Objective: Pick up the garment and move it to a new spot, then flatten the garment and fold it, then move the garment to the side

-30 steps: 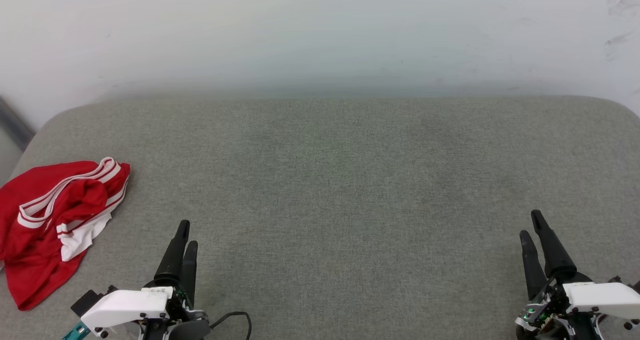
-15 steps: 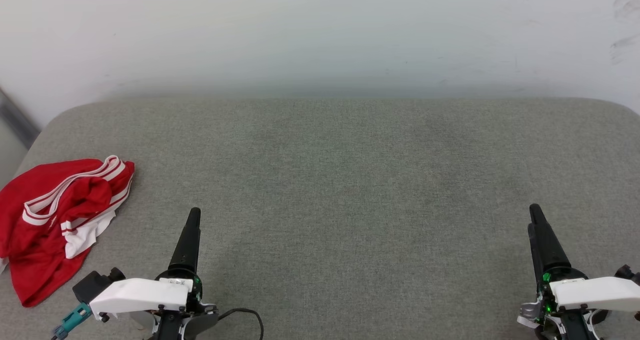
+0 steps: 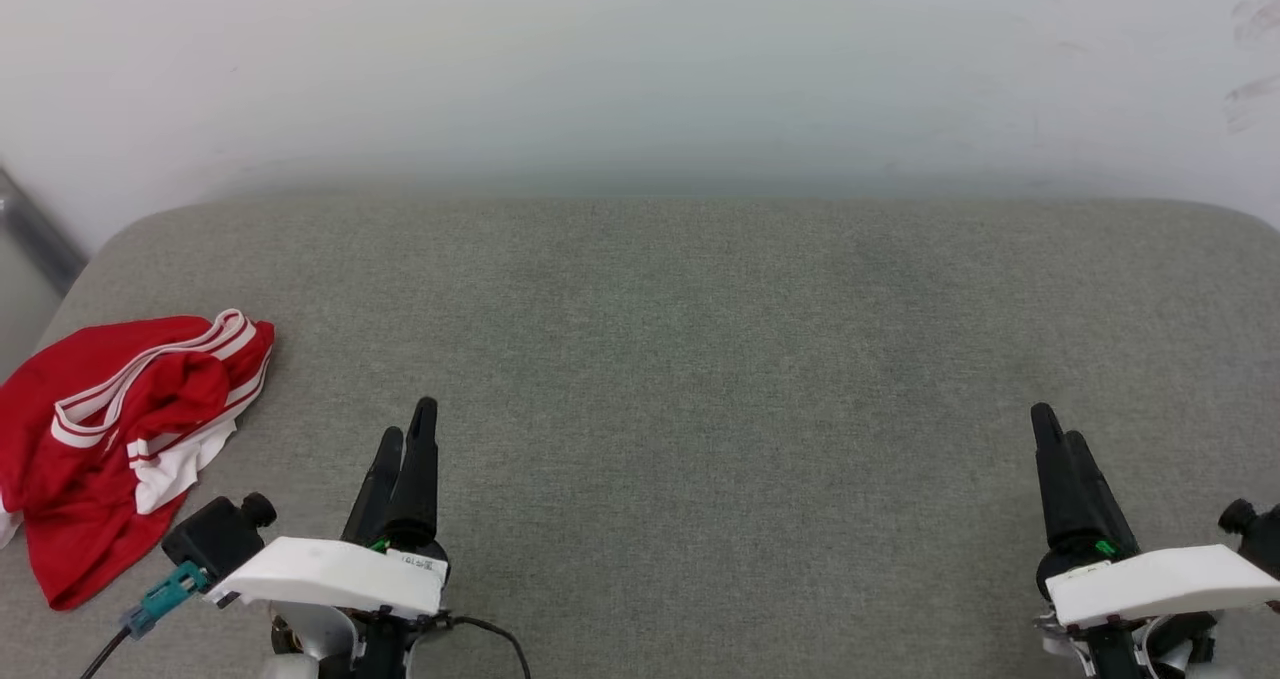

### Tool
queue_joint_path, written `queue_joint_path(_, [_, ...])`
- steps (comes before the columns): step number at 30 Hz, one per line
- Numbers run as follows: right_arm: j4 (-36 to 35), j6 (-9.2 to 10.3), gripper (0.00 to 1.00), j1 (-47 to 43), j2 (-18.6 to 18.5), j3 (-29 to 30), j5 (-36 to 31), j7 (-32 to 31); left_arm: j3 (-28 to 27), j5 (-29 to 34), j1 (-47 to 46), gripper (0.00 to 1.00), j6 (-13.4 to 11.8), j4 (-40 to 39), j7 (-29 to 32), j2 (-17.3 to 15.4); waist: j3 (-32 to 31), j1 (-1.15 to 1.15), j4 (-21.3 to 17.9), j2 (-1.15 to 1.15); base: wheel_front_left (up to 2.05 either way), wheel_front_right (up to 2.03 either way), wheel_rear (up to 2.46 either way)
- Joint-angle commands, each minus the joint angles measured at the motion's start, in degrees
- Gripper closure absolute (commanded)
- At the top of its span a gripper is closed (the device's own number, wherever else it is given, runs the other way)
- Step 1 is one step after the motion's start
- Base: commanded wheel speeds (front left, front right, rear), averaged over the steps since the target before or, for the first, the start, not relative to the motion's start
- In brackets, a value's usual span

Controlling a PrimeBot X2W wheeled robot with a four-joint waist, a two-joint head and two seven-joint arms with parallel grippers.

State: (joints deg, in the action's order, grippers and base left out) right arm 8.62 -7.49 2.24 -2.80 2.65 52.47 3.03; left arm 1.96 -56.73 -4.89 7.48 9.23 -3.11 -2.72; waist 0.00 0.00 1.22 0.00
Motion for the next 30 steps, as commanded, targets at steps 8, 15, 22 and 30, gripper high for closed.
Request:
queue_joint_path(8, [-2.7, -0.01, 0.0, 0.2, -0.1, 0.0, -11.5, 0.6, 1.3, 10.8, -1.8, 0.0, 0.0, -0.9, -2.0, -0.2, -0.1, 0.0, 0.2, 0.0, 0.0, 0.0, 0.0])
queue_joint_path(15, [-4.6, -0.01, 0.0, -0.6, -0.1, 0.2, -19.9, 0.5, 2.0, 19.2, -2.1, 0.0, -0.2, -0.4, -3.6, -0.4, -0.1, 0.0, 0.4, 0.0, 0.0, 0.0, 0.0])
queue_joint_path(22, [-5.7, -0.01, 0.0, -0.9, -0.1, 0.0, -25.6, 0.7, 2.5, 24.2, -2.5, 0.0, -0.3, 0.1, -4.8, -0.4, -0.1, 0.0, 0.5, 0.0, 0.0, 0.0, 0.0])
queue_joint_path(30, [-6.4, -0.01, 0.0, -1.3, -0.1, -0.2, -30.7, 0.7, 3.1, 29.0, -2.5, 0.0, -0.6, 0.7, -5.8, -0.5, -0.2, 0.0, 0.7, 0.0, 0.0, 0.0, 0.0])
